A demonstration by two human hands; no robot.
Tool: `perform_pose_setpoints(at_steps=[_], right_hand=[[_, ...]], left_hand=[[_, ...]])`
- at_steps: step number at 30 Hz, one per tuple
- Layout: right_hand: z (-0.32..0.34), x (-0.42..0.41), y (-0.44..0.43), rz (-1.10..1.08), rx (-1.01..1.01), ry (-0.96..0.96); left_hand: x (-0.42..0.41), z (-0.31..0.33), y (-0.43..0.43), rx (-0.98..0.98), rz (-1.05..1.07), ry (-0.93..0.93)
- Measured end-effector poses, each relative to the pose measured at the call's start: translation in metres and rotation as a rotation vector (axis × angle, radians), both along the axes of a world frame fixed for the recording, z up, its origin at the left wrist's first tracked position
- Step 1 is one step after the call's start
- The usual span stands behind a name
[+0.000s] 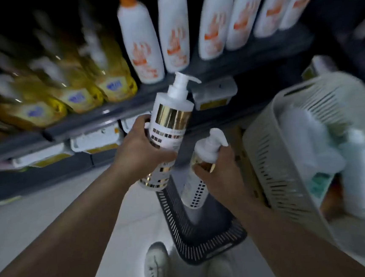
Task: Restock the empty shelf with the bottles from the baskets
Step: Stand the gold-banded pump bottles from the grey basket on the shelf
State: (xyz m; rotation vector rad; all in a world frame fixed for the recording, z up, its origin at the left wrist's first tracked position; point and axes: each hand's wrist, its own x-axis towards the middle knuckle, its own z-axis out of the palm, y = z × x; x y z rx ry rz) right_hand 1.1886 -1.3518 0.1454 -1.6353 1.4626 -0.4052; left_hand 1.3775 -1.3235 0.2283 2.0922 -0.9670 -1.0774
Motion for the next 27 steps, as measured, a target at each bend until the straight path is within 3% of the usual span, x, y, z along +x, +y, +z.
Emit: perform_pose_setpoints(at_steps=[5, 11, 16, 21, 27], right_hand=[[0.152, 0.012, -0.032, 0.139, -0.158, -0.069], [0.334, 0.014, -0.060, 0.251, -0.395, -0.004], [0.475, 0.012, -0.071, 0.330, -0.692, 0.015], [0.597, 0.013, -0.073, 0.364, -0.769, -0.023], [0.699, 0.021, -0.076, 0.357, -0.785, -0.133]], left_hand=[[0.002, 0.133, 0.001, -0.145, 0.013, 0.004], [0.004, 0.293, 0.009, -0.338, 0.064, -0.019], [0.005, 0.413, 0.022, -0.485, 0.096, -0.020], [0.003, 0.507, 0.035, -0.657, 0.158, -0.036], [0.001, 0.596, 0.045, -0.819, 0.208, 0.030]])
